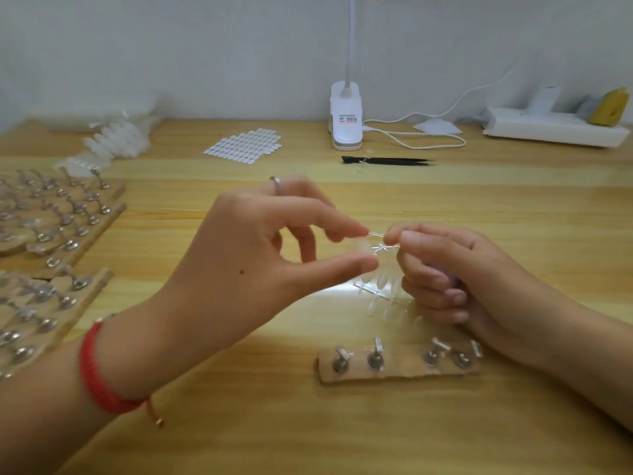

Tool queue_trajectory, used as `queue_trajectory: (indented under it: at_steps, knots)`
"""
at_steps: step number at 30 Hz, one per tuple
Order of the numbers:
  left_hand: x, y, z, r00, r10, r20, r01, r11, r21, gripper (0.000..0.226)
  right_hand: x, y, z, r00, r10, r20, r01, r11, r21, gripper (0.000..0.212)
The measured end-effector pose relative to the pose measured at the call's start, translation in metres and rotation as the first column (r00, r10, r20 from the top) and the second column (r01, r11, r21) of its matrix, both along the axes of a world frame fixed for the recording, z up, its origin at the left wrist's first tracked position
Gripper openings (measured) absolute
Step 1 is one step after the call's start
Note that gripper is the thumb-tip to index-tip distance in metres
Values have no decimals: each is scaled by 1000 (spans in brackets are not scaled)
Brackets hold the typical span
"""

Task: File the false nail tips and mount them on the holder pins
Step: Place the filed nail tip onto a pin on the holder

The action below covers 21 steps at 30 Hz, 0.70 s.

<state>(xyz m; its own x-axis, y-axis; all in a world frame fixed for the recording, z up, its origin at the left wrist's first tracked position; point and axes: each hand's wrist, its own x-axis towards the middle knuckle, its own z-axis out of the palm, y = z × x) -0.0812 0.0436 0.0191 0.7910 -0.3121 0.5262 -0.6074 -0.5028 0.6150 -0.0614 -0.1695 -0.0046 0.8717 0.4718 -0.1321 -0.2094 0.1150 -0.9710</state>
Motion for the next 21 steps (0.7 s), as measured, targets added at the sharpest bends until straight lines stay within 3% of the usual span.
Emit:
queue_trajectory:
  at_steps: [2,8,16,21]
  knots:
    - [-15,9,-5,996,26,-88,-33,996,-79,21,3,-1,0,1000,-22,-19,23,1000,3,16]
    - [-36,5,-20,981,1,-194,-20,995,-98,22,10,-3,1,997,-57,-50,59,998,35,14]
    - [-44,3,-17,995,33,-91,-28,998,55,17,12,-7,-1,996,-70,-58,73,996,49,21]
    - [-49,7,-13,997,58,-43,-49,982,180,25,11,-7,-3,997,-65,-37,66,998,22,24]
